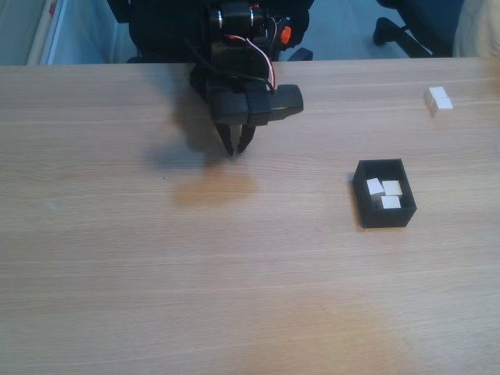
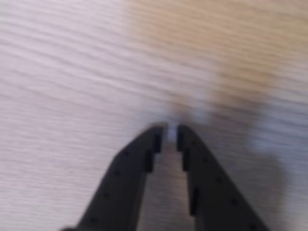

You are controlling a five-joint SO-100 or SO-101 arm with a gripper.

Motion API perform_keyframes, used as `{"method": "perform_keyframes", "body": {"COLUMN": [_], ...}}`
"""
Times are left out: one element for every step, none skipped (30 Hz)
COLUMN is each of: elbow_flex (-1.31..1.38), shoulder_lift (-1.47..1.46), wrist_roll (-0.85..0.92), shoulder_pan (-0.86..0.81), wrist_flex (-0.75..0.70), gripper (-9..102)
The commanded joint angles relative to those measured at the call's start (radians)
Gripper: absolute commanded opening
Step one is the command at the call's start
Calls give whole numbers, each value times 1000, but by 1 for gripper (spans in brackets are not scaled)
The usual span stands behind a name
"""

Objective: Pick blocks and place them in the box.

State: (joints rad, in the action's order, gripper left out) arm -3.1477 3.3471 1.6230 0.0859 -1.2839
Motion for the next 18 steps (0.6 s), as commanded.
{"method": "perform_keyframes", "body": {"elbow_flex": [-61, -61, -61, -63, -63, -63, -63, -63, -63, -63, -63, -63, -63, -63, -63, -63, -63, -63], "shoulder_lift": [55, 63, 63, 63, 63, 63, 63, 63, 63, 63, 63, 63, 63, 63, 63, 63, 63, 63], "wrist_roll": [-2, -37, -81, -109, -107, -107, -107, -109, -109, -109, -109, -109, -109, -109, -109, -109, -109, -109], "shoulder_pan": [8, 9, 9, 9, 9, 9, 9, 9, 9, 9, 9, 9, 9, 9, 9, 9, 9, 9], "wrist_flex": [-110, -132, -141, -144, -144, -144, -144, -144, -144, -144, -144, -144, -144, -144, -144, -144, -144, -144], "gripper": [0, 0, 0, 0, 0, 1, 1, 1, 2, 2, 2, 3, 3, 3, 3, 4, 4, 5]}}
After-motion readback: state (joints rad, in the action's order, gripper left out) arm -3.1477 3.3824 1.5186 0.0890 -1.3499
